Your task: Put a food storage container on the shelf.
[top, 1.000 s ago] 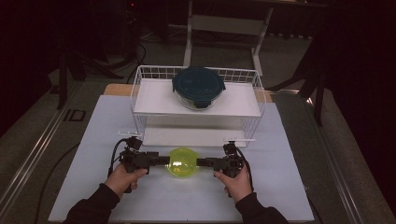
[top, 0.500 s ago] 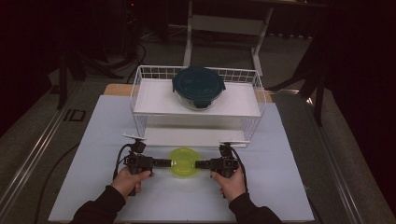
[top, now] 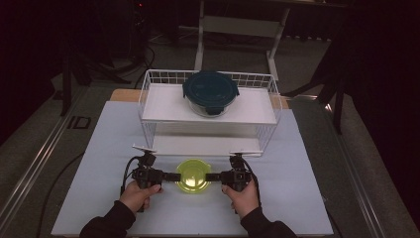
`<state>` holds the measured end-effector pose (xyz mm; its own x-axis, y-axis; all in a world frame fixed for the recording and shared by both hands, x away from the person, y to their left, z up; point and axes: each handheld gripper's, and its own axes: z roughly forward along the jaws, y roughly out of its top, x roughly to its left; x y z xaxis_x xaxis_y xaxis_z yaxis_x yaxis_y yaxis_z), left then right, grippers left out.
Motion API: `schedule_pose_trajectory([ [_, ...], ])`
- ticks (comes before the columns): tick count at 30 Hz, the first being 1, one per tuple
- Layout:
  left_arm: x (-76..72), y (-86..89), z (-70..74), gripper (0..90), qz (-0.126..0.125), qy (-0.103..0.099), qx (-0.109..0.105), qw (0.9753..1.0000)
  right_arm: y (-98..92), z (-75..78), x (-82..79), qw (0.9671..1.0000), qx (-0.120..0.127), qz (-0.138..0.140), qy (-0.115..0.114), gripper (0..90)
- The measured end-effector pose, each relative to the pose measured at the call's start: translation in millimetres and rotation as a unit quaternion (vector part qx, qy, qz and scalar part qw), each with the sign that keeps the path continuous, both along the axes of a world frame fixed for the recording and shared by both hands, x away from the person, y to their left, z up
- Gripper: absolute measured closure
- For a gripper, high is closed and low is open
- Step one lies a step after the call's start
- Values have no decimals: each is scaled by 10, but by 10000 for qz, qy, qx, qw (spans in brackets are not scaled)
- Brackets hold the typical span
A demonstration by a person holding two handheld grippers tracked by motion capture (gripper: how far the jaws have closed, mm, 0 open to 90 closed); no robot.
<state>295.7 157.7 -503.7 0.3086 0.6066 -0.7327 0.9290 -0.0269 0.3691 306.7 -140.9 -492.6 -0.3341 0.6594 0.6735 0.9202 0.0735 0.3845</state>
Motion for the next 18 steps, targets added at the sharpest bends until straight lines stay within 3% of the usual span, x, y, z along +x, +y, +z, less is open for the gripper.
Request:
schedule_pose_trajectory([
  [6,-51,-51,77,805,-11,-55,66,10000,-28,27,-42,9999,-52,57,-119,809],
  [7,-67,-75,144,805,-31,-158,63,9998,-38,45,-50,9998,-58,57,-166,809],
  [9,-75,-88,202,806,-60,-233,22,9997,-85,156,-75,9993,-48,103,-356,809],
  [18,-111,-180,498,807,-86,-533,33,9985,-189,432,-128,9976,-19,105,-686,809],
])
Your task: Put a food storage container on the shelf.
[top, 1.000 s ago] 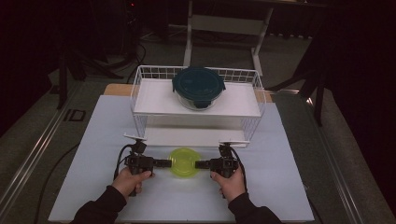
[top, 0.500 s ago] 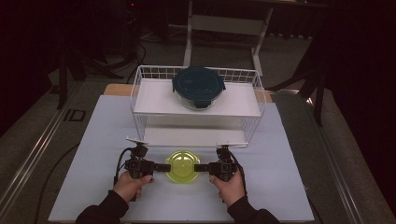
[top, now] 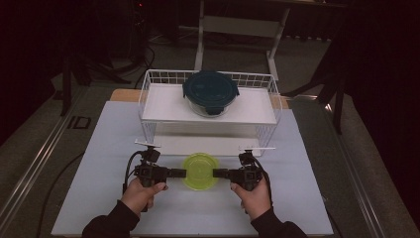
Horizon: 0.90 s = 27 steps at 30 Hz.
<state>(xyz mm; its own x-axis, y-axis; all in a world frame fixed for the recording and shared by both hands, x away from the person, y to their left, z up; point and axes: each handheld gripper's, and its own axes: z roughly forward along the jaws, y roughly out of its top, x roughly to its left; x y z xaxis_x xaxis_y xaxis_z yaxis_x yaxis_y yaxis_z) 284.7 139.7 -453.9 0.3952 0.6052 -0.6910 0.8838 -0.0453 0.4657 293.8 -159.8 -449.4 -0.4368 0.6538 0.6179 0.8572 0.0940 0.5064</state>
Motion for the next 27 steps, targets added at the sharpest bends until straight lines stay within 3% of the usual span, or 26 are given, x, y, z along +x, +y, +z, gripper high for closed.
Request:
schedule_pose_trajectory([
  [6,-26,-15,191,807,-13,-161,8,9999,-28,153,-30,9999,50,20,-140,809],
  [22,-27,26,960,807,-26,-747,-164,9971,-32,904,-65,9968,153,38,-782,809],
  [24,-25,29,998,808,-24,-777,-165,9968,-33,964,-57,9963,175,40,-841,809],
  [25,-12,33,1115,808,-17,-873,-150,9961,-32,1000,-53,9961,196,31,-859,809],
  [27,6,34,1217,809,-3,-944,-148,9954,-31,1151,-24,9950,239,24,-965,809],
])
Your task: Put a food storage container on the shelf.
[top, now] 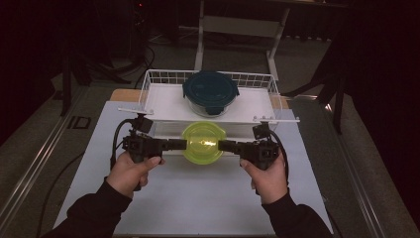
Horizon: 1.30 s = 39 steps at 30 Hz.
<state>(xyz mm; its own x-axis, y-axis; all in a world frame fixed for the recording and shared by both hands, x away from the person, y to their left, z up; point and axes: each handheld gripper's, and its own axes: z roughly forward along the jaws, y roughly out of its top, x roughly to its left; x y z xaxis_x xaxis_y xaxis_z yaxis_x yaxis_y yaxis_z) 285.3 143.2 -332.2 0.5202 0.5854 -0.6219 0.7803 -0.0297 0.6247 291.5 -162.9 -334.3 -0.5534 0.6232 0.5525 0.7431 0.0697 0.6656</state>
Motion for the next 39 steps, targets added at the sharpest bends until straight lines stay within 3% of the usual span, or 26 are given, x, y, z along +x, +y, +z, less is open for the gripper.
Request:
schedule_pose_trajectory([
  [8,143,-14,402,810,45,-236,-5,9997,-5,383,108,9996,78,-105,-266,809],
  [9,143,-14,402,810,45,-236,-5,9997,-5,383,108,9996,78,-105,-266,809],
  [10,196,-30,515,810,71,-337,23,9994,-5,435,132,9994,70,-120,-304,809],
  [11,231,-33,557,810,92,-326,-22,9994,-10,550,191,9991,73,-162,-379,808],
  [16,414,-59,715,810,143,-379,-56,9992,-22,743,360,9985,85,-255,-477,808],
  [24,754,-122,800,810,226,-366,-197,9989,-60,889,660,9977,108,-508,-432,807],
  [28,904,-143,777,808,263,-238,-266,9990,-77,904,803,9975,88,-600,-351,806],
  [34,1011,-146,737,804,327,-214,-294,9988,-72,870,936,9979,58,-625,-170,805],
  [39,1075,-198,735,760,400,-319,-233,9984,-94,887,1065,9975,120,-696,31,790],
])
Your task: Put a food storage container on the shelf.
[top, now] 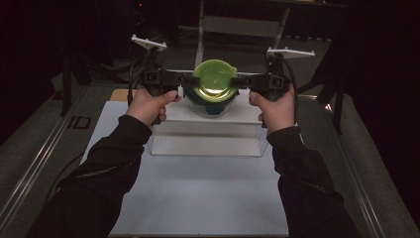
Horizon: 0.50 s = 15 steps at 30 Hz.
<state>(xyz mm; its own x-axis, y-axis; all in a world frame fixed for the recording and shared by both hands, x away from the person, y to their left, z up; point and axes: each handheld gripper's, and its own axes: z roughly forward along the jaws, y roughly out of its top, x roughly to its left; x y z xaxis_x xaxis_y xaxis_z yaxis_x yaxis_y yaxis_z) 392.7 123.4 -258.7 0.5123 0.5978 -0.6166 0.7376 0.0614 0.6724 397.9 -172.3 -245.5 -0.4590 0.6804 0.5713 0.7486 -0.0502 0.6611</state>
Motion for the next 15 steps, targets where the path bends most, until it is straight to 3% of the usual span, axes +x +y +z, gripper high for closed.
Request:
schedule_pose_trajectory([
  [7,82,3,-53,707,238,-78,-209,9995,23,5,168,9998,77,-126,123,760],
  [15,149,-13,-72,669,423,-113,-299,9986,42,-19,356,9993,102,-273,236,752],
])
